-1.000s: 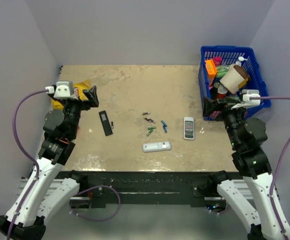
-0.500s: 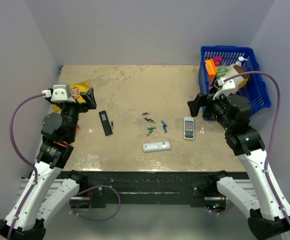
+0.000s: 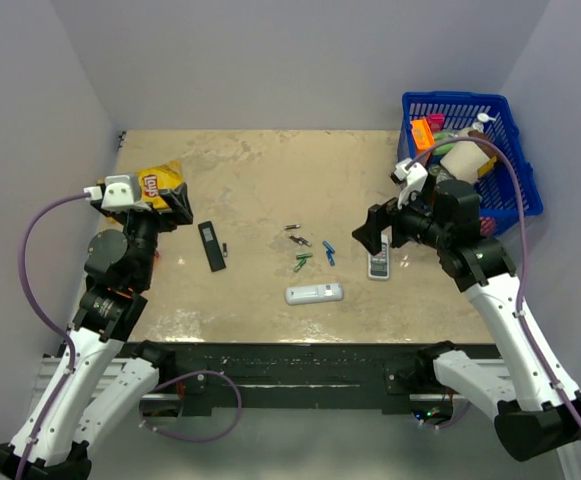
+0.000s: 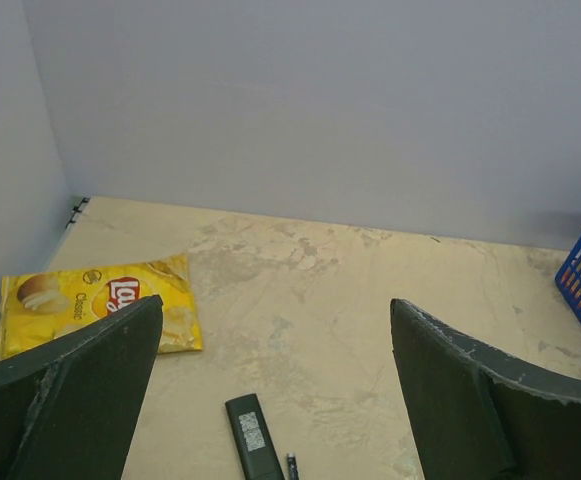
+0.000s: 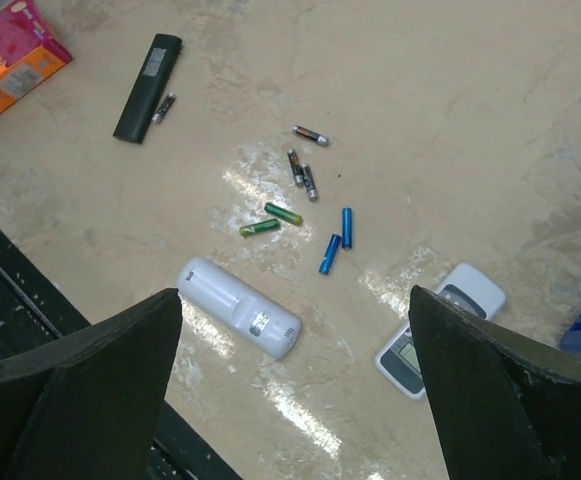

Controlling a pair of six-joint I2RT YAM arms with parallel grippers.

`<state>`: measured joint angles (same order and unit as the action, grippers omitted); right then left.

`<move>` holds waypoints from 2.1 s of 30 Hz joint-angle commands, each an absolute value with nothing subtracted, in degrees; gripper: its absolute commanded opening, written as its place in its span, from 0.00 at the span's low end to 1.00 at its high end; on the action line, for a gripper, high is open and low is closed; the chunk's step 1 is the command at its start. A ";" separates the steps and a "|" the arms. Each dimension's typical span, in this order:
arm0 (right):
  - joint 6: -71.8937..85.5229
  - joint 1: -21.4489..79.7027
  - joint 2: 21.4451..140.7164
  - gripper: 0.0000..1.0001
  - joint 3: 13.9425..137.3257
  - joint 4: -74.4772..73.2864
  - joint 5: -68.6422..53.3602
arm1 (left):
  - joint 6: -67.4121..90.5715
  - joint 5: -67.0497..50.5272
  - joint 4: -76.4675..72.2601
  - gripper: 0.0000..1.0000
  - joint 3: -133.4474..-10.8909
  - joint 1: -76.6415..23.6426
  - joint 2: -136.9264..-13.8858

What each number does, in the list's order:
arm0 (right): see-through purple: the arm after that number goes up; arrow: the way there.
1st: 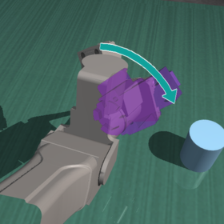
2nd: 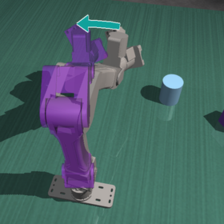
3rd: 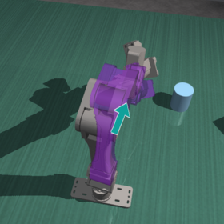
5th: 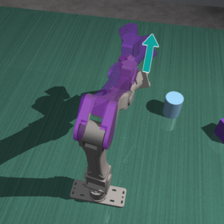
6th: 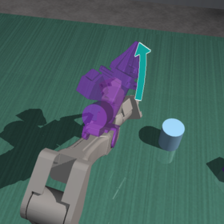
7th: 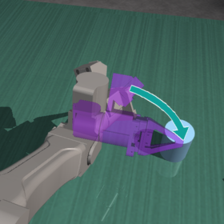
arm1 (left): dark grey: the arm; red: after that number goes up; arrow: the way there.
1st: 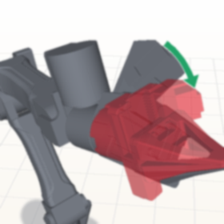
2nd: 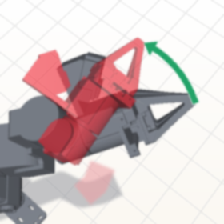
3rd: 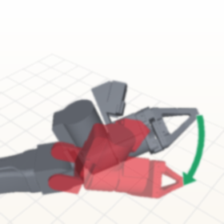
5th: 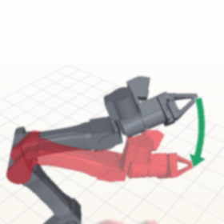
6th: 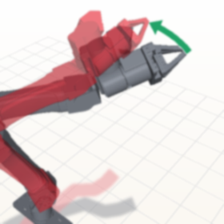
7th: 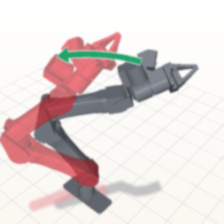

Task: Load the batteries into the remote control
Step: Pick up the remote control from the center of the board.

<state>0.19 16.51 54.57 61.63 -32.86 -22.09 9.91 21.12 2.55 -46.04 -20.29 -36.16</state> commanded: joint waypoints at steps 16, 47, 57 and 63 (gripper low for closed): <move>-6.50 37.88 69.95 0.98 59.50 -35.50 -17.32 | 13.45 21.36 4.22 1.00 -45.53 -20.48 -37.79; -19.07 49.92 103.97 0.83 67.68 -44.47 -4.31 | 12.74 23.11 7.29 1.00 -46.32 -20.48 -36.83; -16.53 52.64 104.50 0.58 64.60 -44.56 -2.81 | 13.79 22.24 7.38 1.00 -45.97 -20.48 -37.53; -16.26 53.44 100.91 0.35 64.69 -41.76 -4.04 | 14.68 17.68 6.07 1.00 -45.53 -20.48 -38.23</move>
<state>-16.86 52.18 103.44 65.36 -43.31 -1.17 13.26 21.58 8.23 -45.80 -20.29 -37.95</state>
